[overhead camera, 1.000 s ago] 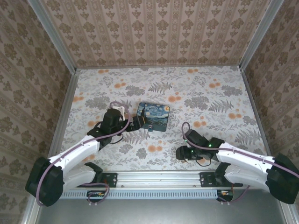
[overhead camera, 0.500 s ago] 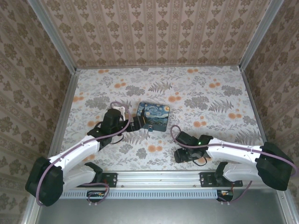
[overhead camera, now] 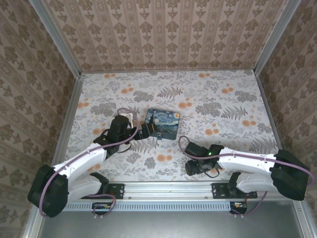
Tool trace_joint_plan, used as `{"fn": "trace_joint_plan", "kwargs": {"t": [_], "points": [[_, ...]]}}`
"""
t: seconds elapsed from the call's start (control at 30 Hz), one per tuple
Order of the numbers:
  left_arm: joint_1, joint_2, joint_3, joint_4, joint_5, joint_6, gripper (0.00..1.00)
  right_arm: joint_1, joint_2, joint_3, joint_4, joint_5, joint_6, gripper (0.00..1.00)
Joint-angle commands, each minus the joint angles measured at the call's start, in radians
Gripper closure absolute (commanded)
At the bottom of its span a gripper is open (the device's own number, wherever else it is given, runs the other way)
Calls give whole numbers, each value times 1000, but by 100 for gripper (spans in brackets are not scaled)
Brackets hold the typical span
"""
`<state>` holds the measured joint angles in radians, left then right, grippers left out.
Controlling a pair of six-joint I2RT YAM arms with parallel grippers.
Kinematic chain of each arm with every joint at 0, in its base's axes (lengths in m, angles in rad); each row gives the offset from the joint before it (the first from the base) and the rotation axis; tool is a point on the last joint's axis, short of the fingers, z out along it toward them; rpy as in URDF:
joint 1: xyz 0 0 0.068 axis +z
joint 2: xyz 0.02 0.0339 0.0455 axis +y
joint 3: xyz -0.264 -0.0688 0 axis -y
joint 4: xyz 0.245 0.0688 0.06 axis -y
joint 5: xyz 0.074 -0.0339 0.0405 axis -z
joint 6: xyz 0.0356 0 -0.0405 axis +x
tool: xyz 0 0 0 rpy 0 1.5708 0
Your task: Unlock the padlock with the key
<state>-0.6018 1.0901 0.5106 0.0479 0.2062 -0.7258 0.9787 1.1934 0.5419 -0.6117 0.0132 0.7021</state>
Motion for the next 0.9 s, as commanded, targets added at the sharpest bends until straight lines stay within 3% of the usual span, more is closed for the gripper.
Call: {"fn": "trace_joint_plan", "kwargs": {"t": [0.0, 0.87], "points": [[-4, 10, -9, 24, 12, -16, 0, 10, 7, -10, -43, 33, -9, 46], [0, 8, -18, 38, 15, -26, 0, 109, 150, 41, -74, 56, 26, 51]]}}
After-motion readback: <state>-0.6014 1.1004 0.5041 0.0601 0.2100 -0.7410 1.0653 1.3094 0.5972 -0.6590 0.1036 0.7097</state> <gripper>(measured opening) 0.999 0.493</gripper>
